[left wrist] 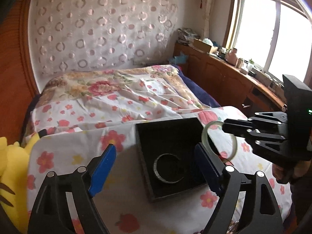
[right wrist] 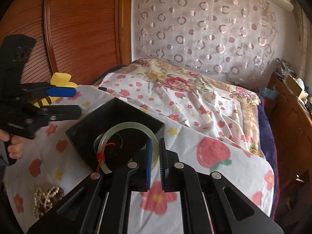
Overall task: Organize jewelry
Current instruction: 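Drop the silver cuff into the black box with left tool while right carries jade bangle, then lower the jade bangle into the black box and open the right tool, then grasp a pearl necklace with left tool while right tool grasps the silver hair clip, then lift the pearls toward the box with left tool while right tool carries the hair clip, then release pearls into the box with left tool while right tool drops the hair clip in, then grasp the red cord bracelet with right tool while left tool returns to the beads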
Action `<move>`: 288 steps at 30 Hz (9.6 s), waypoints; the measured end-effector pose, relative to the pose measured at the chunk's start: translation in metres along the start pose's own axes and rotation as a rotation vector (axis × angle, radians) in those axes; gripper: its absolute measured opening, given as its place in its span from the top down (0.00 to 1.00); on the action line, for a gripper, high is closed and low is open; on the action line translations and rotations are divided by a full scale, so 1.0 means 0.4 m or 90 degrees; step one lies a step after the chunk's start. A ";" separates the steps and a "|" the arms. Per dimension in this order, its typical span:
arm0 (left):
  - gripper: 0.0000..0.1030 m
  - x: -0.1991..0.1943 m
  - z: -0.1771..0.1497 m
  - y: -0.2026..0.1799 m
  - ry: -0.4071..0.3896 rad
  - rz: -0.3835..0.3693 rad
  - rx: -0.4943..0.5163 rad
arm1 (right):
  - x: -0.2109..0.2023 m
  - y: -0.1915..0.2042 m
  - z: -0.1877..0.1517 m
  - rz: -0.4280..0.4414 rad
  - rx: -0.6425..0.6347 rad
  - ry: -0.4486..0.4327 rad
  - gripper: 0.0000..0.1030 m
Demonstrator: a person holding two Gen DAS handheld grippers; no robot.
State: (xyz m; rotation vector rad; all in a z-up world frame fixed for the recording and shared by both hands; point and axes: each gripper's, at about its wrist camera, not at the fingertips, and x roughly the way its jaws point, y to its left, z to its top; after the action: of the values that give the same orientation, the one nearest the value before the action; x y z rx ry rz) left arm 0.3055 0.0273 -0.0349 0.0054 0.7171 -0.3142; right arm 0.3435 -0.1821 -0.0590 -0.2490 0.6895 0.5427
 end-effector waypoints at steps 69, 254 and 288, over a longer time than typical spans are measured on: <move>0.09 -0.305 -0.455 -0.130 0.030 0.021 -0.012 | -0.158 0.201 -0.342 0.131 -0.003 0.110 0.80; 0.11 -0.120 -0.076 -0.014 -0.047 0.033 0.033 | -0.120 0.083 -0.028 0.031 0.025 -0.046 0.54; 0.07 -0.315 -0.458 -0.123 0.000 0.034 -0.007 | -0.331 0.321 -0.482 0.070 -0.007 0.109 0.72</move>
State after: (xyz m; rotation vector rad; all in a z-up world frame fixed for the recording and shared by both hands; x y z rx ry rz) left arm 0.0843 0.0364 -0.0868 0.0147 0.7176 -0.2594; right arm 0.0847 -0.2019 -0.1214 -0.2709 0.8705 0.6350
